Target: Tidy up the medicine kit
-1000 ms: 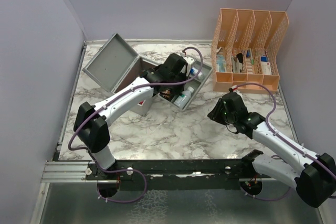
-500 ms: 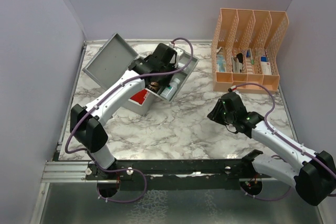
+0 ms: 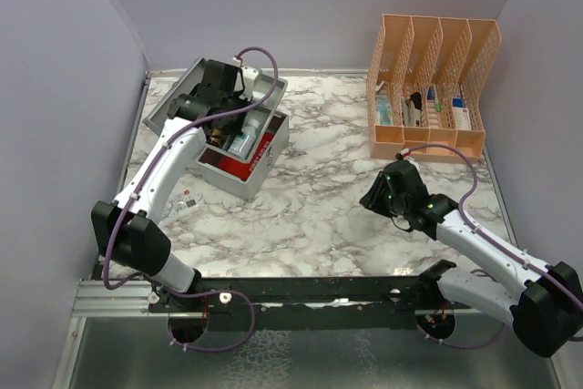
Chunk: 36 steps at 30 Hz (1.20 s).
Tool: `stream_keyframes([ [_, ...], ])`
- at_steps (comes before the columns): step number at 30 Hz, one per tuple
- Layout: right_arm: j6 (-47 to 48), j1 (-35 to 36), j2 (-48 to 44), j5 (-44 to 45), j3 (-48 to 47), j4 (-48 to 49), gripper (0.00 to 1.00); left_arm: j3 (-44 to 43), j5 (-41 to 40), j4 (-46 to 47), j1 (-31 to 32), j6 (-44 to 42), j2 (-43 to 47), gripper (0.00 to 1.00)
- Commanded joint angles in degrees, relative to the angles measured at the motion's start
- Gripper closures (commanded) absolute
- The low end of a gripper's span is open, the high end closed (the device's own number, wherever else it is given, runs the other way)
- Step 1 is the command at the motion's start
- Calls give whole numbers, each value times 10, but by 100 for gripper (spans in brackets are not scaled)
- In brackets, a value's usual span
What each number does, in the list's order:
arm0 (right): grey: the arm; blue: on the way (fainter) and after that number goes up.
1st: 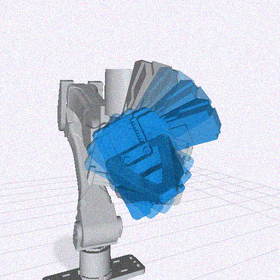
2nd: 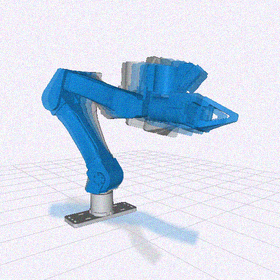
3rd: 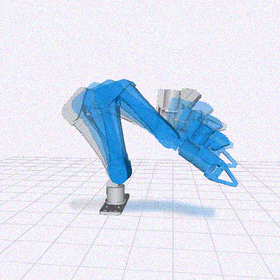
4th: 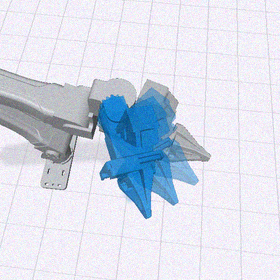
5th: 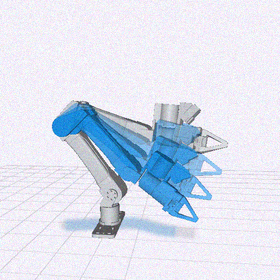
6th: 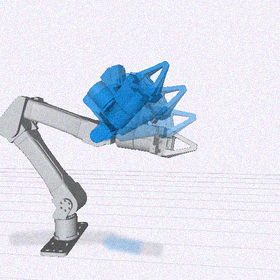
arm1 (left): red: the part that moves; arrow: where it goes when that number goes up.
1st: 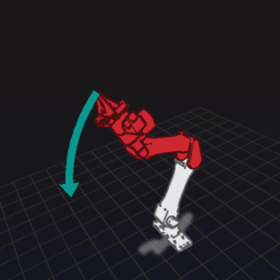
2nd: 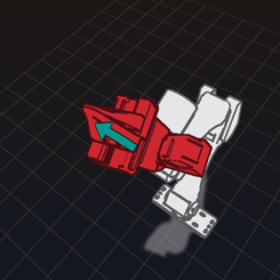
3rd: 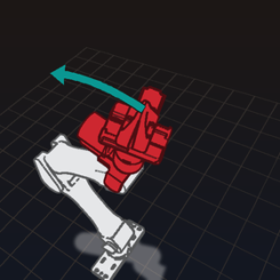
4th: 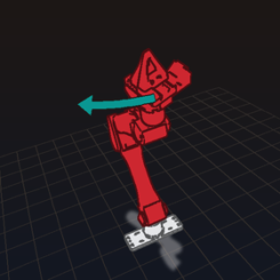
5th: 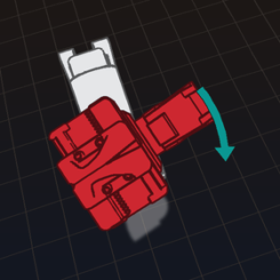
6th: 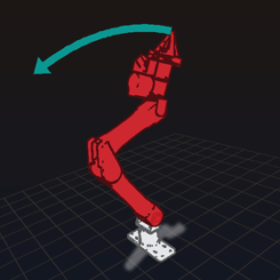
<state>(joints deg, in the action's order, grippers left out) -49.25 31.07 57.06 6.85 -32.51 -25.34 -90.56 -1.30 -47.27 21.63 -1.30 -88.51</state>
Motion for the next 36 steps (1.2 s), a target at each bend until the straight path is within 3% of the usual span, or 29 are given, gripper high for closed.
stream_keyframes([
  [1,11,2,2,3,-9,13,69,31,59,30,-30,-74,35,100],
  [9,26,2,3,6,-14,5,70,45,90,29,-46,-116,27,100],
  [16,31,2,-22,-12,3,16,69,59,37,40,-46,-97,20,100],
  [36,42,2,-17,-14,11,32,69,59,25,40,-52,-115,-51,100],
])
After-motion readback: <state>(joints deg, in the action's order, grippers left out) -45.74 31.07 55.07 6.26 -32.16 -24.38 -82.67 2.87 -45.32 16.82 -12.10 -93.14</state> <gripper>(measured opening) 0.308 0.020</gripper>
